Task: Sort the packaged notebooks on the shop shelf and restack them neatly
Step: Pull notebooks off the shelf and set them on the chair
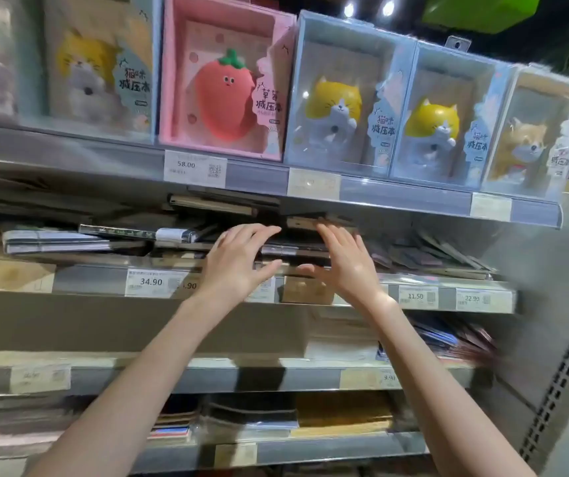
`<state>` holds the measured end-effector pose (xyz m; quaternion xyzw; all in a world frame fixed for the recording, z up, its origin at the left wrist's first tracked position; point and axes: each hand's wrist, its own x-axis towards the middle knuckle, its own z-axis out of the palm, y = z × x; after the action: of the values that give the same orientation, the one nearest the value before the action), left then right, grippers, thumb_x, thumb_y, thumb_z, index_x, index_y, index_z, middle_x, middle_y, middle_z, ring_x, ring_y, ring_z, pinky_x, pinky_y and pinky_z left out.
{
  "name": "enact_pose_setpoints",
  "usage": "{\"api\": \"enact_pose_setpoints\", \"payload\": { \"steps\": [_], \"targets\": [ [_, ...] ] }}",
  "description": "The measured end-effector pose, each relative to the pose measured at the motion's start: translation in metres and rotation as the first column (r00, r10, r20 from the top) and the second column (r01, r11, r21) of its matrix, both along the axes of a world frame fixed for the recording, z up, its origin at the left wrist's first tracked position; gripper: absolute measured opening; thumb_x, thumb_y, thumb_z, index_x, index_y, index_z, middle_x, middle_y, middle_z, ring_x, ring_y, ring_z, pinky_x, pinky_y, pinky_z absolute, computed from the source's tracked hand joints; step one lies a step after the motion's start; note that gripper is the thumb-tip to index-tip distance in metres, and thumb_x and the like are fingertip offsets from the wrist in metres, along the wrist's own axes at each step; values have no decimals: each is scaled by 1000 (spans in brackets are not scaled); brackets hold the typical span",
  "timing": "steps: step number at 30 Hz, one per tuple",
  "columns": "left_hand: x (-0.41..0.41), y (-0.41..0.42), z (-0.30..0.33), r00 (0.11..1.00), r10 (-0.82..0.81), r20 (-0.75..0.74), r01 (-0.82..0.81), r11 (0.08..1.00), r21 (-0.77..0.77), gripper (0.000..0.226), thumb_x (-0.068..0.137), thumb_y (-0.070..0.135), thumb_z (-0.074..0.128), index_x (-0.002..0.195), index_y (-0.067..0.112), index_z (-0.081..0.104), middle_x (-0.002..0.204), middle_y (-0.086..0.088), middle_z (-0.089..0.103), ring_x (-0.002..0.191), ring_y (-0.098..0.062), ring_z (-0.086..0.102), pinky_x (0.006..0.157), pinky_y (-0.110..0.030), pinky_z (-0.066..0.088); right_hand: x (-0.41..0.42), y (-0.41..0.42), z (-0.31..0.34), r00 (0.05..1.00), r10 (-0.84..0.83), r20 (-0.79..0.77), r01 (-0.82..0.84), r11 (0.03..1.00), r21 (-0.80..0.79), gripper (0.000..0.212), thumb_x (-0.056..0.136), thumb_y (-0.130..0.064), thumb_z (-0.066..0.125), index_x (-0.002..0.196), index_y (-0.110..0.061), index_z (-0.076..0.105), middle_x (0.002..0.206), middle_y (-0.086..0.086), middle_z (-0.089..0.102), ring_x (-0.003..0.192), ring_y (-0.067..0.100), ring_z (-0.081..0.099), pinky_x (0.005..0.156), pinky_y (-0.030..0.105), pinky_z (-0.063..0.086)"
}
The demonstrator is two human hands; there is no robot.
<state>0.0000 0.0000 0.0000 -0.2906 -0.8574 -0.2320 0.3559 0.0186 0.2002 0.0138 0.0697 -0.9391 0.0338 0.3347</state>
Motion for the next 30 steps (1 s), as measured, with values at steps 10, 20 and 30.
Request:
{"api": "enact_pose_setpoints", "payload": {
  "steps": [10,20,30],
  "targets": [
    [-36,-12,0,944,315,96,-298,942,-157,64,84,66,39,133,26,44,110,-5,61,106,-23,54,84,-33,37,-43,9,17,992,120,-32,-118,991,57,88,72,-69,58,145,-31,28,148,-3,36,135,20,34,113,40,25],
    [-36,-3,-1,951,289,108,-280,956,-91,55,88,61,40,131,28,46,116,-2,61,111,-22,52,96,-36,31,-47,3,20,992,28,-125,-8,988,155,64,78,-64,54,131,-28,52,124,2,60,108,24,58,76,38,53],
    [-35,-12,-1,986,163,33,-165,984,70,29,92,34,52,115,16,59,80,1,62,78,-21,53,75,-32,34,-33,3,14,992,70,-102,-52,984,168,67,77,-65,52,131,-24,52,124,4,61,112,27,56,75,39,51]
  ]
}}
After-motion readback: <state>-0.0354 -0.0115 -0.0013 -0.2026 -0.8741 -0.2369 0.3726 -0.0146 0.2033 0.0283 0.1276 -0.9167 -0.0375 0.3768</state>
